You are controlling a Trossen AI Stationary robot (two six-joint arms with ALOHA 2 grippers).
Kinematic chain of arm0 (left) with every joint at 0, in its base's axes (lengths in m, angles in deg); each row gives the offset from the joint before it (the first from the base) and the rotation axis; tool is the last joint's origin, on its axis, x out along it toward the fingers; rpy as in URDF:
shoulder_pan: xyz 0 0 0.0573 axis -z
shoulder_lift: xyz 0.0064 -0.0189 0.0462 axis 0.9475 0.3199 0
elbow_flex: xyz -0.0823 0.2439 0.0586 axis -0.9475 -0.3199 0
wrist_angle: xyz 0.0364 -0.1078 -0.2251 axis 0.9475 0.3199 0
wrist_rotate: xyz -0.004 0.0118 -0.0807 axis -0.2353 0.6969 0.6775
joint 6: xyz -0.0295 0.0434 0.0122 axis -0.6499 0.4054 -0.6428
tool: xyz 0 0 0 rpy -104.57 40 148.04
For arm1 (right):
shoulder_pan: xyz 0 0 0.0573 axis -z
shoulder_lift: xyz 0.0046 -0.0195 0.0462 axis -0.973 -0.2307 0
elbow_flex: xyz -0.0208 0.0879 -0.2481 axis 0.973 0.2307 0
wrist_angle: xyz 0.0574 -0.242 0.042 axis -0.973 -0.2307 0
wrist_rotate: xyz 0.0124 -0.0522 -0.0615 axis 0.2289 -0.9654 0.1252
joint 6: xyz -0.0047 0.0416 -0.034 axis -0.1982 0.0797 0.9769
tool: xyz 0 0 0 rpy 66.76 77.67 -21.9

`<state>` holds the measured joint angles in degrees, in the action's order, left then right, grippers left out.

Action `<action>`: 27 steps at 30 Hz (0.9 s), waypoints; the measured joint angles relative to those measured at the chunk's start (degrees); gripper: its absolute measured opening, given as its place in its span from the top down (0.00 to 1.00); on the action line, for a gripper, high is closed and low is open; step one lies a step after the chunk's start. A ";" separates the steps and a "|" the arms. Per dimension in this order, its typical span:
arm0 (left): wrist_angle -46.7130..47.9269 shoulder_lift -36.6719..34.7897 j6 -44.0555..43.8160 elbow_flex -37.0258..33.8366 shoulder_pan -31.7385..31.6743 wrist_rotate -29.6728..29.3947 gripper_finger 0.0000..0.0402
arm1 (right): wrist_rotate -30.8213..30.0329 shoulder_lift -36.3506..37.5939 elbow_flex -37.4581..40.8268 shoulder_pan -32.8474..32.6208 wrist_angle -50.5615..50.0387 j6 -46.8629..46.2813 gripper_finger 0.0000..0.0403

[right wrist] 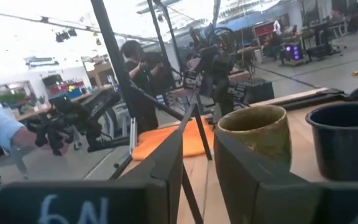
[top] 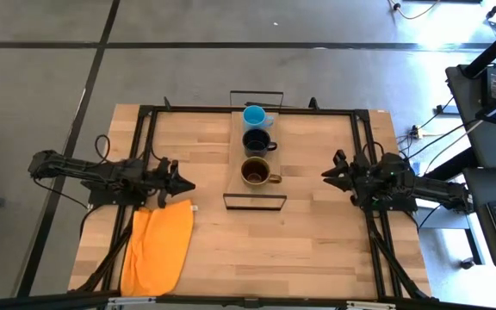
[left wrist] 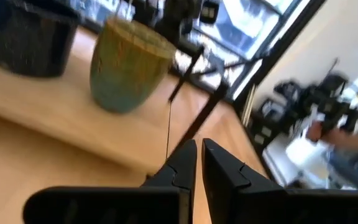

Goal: Stack small to large cups/mugs on shelf
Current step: Return to Home Position

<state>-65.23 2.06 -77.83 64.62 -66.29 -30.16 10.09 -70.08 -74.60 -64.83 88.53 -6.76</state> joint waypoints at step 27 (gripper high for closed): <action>3.79 0.03 0.44 -0.02 0.00 0.53 0.95 | 2.98 -0.33 0.02 -0.02 -2.99 4.75 0.77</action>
<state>-61.44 2.09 -77.39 64.61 -66.29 -29.62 13.07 -70.41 -74.58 -64.85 85.54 -2.01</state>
